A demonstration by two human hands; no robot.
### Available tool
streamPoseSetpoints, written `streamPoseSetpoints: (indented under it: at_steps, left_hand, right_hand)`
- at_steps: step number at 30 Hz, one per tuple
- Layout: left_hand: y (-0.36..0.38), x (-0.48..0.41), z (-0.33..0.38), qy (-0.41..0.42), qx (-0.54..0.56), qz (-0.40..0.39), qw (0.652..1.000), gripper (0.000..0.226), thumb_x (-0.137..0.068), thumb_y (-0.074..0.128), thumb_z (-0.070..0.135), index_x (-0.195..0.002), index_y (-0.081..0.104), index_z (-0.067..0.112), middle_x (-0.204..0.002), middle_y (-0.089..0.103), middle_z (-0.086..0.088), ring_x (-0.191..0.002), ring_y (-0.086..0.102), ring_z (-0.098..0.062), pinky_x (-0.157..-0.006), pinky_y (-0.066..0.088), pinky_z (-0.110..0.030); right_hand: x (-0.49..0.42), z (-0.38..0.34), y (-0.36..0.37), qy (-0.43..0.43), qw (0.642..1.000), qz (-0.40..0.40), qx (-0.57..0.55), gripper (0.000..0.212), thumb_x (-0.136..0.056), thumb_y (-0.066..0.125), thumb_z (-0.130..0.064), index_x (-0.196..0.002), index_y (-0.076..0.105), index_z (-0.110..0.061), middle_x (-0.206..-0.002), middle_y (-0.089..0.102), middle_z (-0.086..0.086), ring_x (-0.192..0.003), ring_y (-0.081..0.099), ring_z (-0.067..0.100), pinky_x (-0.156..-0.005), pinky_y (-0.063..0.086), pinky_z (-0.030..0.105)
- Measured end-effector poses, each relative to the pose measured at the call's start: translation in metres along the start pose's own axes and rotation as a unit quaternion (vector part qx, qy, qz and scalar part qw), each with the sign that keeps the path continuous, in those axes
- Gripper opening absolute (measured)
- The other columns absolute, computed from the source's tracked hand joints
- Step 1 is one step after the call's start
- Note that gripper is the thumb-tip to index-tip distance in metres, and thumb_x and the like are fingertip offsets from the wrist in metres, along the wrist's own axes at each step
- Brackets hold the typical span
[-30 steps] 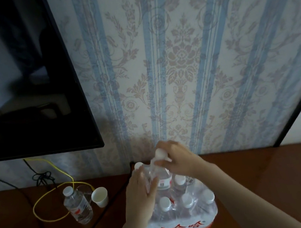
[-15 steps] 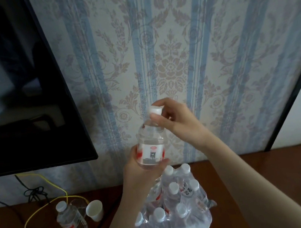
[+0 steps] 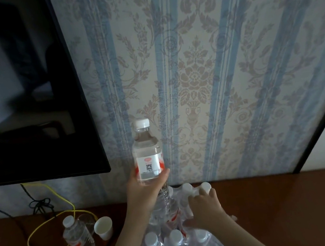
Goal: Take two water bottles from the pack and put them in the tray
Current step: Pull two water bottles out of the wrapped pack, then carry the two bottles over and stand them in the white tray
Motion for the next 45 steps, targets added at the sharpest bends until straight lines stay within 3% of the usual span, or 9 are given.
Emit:
streamPoseSetpoints:
  at_steps: [4,15,19,22,25,31,33,38,45]
  left_hand:
    - [0.003,0.002,-0.004,-0.002,0.002,-0.002,1.000,0.028,-0.070,0.082,0.007,-0.088,0.065,0.021,-0.069,0.074,0.015,-0.064,0.070,0.001,-0.050,0.049,-0.006]
    - [0.008,0.008,-0.004,-0.014,0.000,0.001,1.000,0.028,-0.071,0.082,0.008,-0.084,0.065,0.025,-0.070,0.074,0.020,-0.064,0.069,0.004,-0.049,0.048,-0.004]
    - [0.008,0.012,-0.003,-0.020,-0.001,-0.006,1.000,0.028,-0.071,0.082,0.009,-0.087,0.064,0.024,-0.072,0.073,0.021,-0.064,0.069,0.004,-0.049,0.048,-0.004]
    - [0.006,0.016,-0.002,-0.033,0.006,-0.003,0.999,0.028,-0.072,0.082,0.010,-0.088,0.064,0.025,-0.072,0.074,0.019,-0.065,0.069,0.005,-0.048,0.048,-0.004]
    - [0.002,0.017,0.000,-0.046,0.010,0.002,0.999,0.027,-0.072,0.081,0.012,-0.091,0.065,0.023,-0.075,0.075,0.006,-0.065,0.070,0.000,-0.047,0.049,-0.007]
    - [-0.007,0.017,0.013,-0.051,0.011,0.010,0.999,0.024,-0.074,0.080,0.013,-0.092,0.065,0.017,-0.081,0.073,-0.003,-0.072,0.071,-0.016,-0.055,0.052,-0.019]
    - [-0.006,0.017,0.018,-0.049,0.012,0.002,0.999,0.022,-0.074,0.080,0.013,-0.088,0.065,0.019,-0.079,0.072,-0.002,-0.071,0.070,-0.016,-0.060,0.053,-0.024]
    - [0.006,0.018,0.024,-0.051,0.012,-0.026,0.998,0.023,-0.072,0.081,0.019,-0.088,0.065,0.025,-0.078,0.073,0.001,-0.071,0.071,-0.013,-0.059,0.052,-0.023]
    - [0.065,0.024,0.026,-0.016,-0.012,-0.088,0.996,0.026,-0.069,0.083,0.015,-0.086,0.064,0.022,-0.075,0.073,0.000,-0.068,0.070,-0.015,-0.057,0.051,-0.025]
  right_hand:
    - [-0.010,0.003,0.003,0.031,1.000,-0.007,0.000,0.047,-0.083,0.061,-0.046,-0.119,0.053,-0.017,-0.129,0.055,0.006,-0.131,0.033,0.026,-0.105,0.024,0.045]
    - [0.008,0.026,-0.024,0.056,0.934,0.125,-0.330,0.032,-0.069,0.073,-0.047,-0.067,0.047,-0.030,-0.086,0.050,-0.010,-0.094,0.046,0.013,-0.082,0.028,0.033]
    - [0.023,0.043,-0.066,0.014,0.832,0.189,-0.521,0.033,-0.073,0.079,-0.033,-0.091,0.062,-0.012,-0.104,0.057,0.001,-0.095,0.058,0.018,-0.079,0.046,0.023]
    - [0.038,0.052,-0.108,-0.041,0.729,0.210,-0.650,0.022,-0.081,0.072,-0.026,-0.096,0.065,-0.012,-0.100,0.069,0.008,-0.094,0.066,0.022,-0.088,0.055,0.040]
    - [0.050,0.065,-0.144,-0.044,0.645,0.244,-0.723,0.032,-0.080,0.066,-0.041,-0.100,0.064,-0.017,-0.099,0.071,0.006,-0.093,0.069,0.020,-0.082,0.054,0.039]
    - [0.056,0.093,-0.185,0.008,0.547,0.314,-0.776,0.035,-0.088,0.053,-0.052,-0.102,0.062,-0.021,-0.084,0.074,-0.005,-0.075,0.073,0.011,-0.056,0.054,0.021]
    - [0.058,0.098,-0.190,0.018,0.535,0.310,-0.786,0.037,-0.089,0.051,-0.052,-0.102,0.061,-0.018,-0.074,0.074,-0.006,-0.069,0.073,0.013,-0.051,0.055,0.022]
    - [0.072,0.096,-0.189,0.034,0.551,0.304,-0.776,0.038,-0.088,0.051,-0.053,-0.101,0.060,-0.018,-0.097,0.071,0.016,-0.087,0.071,0.032,-0.080,0.059,0.047]
    - [0.124,0.116,-0.179,0.025,0.574,0.403,-0.712,0.019,-0.087,0.058,-0.047,-0.087,0.066,-0.030,-0.077,0.074,-0.006,-0.075,0.072,0.015,-0.062,0.059,0.025]
Point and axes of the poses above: each hand's wrist, its own x-axis away from the middle knuckle, its own y-axis out of the palm, z = x × y, the point moved 9 cm from there along -x, towards the middle knuckle
